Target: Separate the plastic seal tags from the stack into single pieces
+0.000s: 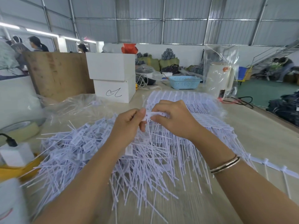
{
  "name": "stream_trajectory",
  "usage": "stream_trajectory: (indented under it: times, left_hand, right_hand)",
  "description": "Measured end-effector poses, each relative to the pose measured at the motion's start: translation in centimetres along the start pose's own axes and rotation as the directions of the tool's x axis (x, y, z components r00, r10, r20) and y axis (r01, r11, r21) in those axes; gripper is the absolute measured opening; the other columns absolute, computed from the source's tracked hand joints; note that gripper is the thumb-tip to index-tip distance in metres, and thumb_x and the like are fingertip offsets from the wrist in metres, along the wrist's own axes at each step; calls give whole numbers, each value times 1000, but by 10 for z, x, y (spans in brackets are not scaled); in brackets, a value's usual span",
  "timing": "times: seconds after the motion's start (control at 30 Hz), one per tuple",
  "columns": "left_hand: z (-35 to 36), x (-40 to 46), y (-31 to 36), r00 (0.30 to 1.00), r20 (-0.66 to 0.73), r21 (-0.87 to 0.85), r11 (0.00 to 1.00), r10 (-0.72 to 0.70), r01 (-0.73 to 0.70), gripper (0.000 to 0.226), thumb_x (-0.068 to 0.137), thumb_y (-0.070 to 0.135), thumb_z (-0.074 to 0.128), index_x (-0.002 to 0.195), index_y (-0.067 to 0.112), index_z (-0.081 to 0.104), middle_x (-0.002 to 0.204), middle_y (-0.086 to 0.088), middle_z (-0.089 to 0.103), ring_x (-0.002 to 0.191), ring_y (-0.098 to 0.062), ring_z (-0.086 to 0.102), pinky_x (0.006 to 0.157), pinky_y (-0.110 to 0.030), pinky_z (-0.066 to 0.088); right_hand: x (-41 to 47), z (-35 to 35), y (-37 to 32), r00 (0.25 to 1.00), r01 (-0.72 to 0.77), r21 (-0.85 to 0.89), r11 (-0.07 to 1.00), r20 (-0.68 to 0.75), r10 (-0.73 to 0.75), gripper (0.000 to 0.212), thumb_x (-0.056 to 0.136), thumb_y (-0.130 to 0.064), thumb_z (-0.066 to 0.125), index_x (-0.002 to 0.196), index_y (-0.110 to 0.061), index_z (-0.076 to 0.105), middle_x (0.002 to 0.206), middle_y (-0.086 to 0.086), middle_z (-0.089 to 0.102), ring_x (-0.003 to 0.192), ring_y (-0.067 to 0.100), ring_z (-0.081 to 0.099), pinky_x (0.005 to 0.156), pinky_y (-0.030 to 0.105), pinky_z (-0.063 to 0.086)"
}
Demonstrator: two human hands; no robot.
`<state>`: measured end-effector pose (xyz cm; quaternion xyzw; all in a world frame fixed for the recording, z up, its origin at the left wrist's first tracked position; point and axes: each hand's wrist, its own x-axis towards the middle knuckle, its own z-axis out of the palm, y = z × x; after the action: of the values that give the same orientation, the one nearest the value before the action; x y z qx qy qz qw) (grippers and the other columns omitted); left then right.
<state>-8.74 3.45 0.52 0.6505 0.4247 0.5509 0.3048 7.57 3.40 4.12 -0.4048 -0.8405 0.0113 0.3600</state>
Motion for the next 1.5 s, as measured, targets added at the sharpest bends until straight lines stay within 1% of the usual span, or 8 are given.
stream_trajectory:
  times: [0.17,0.27,0.37,0.53,0.77,1.03,1.27,1.5]
  left_hand:
    - [-12,6,0,969,-191,-166,979,-153,122,47,98,39,45,58,18,56,55,10,59,50,-4,50,57,-24,40]
    - [-20,5,-8,964,-254,231,973,82,-22,45,98,33,46,57,14,49,50,5,54,50,-9,50,64,-26,43]
    - [-16,3,-17,941,-195,677,733,275,-73,38,94,35,51,61,17,52,50,2,48,64,-23,52,81,-36,30]
    - [-14,0,-16,925,-131,800,588,358,-114,26,87,41,62,77,18,60,67,2,61,78,-25,57,77,-37,26]
    - [-2,-4,3,926,-24,463,825,378,-325,45,91,53,35,78,18,60,71,13,57,75,-15,54,77,-39,37]
    - [-1,-2,-3,918,-21,408,842,395,-353,32,93,32,47,74,11,62,64,4,61,66,-15,53,69,-42,43]
    - [3,0,-5,949,10,399,869,315,-292,30,96,33,51,79,11,60,67,-2,61,47,-4,46,59,-30,33]
    - [6,-3,2,969,19,329,914,246,-238,33,93,34,54,68,13,58,56,6,61,42,-6,46,46,-15,33]
  right_hand:
    - [-3,-6,3,995,-40,118,992,-89,51,24,91,-18,61,69,-13,52,62,-14,46,62,10,45,76,34,32]
    - [-1,-14,7,998,-36,42,998,-45,38,16,90,-22,63,76,-16,59,73,-9,58,69,13,53,76,35,37]
    - [-1,-14,5,999,-28,-63,998,-27,27,9,90,-28,62,91,-19,64,90,-7,63,82,16,58,87,42,40]
    - [-1,-4,4,996,17,-142,990,-83,-29,15,88,-29,63,91,-18,55,88,-9,54,73,10,46,81,31,30]
    - [0,4,0,984,133,-268,954,-77,-159,20,84,-35,67,91,-17,64,93,-3,57,80,12,52,75,32,32]
    - [-1,-14,13,999,35,-205,978,21,-31,31,92,-38,54,120,-25,56,107,-16,46,102,3,43,98,31,18]
    - [3,-19,17,994,-16,-168,986,102,34,14,93,-39,54,83,-31,58,86,-10,59,83,9,51,91,37,23]
    - [0,-13,11,994,-23,-135,991,106,37,13,86,-47,59,80,-36,62,83,-7,56,80,4,48,80,34,18]
